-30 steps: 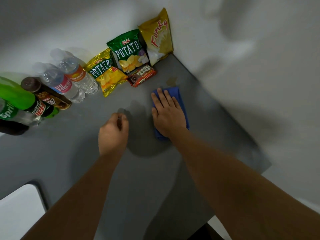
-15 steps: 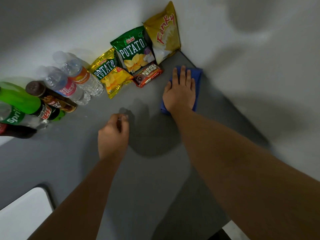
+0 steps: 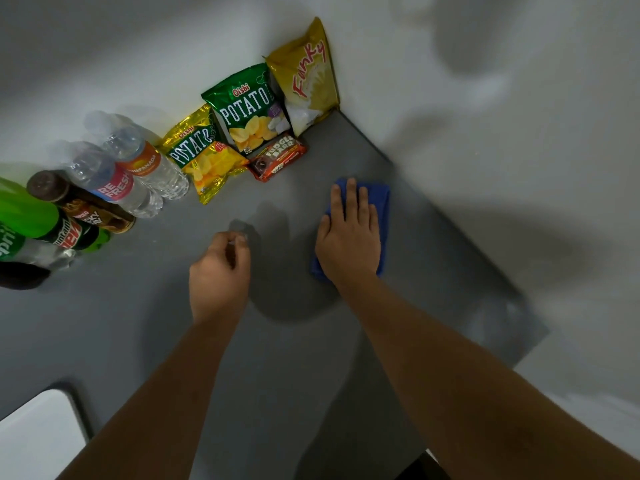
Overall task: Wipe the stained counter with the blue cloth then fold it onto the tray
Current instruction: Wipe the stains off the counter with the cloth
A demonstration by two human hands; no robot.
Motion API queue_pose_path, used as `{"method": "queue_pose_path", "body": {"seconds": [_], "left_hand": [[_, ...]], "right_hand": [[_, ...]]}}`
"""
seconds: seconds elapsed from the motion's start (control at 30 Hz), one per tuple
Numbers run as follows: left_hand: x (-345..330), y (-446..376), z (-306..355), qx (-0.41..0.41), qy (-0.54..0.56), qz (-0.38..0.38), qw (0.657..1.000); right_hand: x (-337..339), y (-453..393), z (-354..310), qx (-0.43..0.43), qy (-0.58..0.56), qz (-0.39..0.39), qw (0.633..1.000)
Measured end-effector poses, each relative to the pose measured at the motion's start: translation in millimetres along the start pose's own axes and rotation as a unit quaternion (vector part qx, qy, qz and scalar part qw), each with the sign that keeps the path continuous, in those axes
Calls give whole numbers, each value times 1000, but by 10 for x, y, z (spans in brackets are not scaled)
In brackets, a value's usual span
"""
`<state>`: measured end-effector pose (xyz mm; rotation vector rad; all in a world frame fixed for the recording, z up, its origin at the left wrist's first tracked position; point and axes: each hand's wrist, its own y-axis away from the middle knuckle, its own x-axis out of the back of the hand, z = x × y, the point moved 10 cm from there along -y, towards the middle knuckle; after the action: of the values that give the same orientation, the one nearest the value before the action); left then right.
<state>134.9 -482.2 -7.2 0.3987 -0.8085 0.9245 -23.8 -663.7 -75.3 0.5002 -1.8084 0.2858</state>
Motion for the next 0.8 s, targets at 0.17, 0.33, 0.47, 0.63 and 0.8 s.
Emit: {"method": "queue_pose_path", "body": {"seconds": [0.17,0.33,0.47,0.63,0.8], "left_hand": [[-37,21,-31,1,7,-2,1000],[11,19,-75,10,12,4,1000],[61,1,-97,9,8,9,1000],[112,-17,-113,6,7,12,1000],[168,6,-97,5,10,15,1000]], "right_hand": [[-97,30,-168,54,-4,-17,998],[-18,-293,-339,129,1,-15,992],[49,-606,-368,145,12,-18,989],[124,-849,-249,135,16,-23,990],[190,-848,-12,100,8,-18,995]]}}
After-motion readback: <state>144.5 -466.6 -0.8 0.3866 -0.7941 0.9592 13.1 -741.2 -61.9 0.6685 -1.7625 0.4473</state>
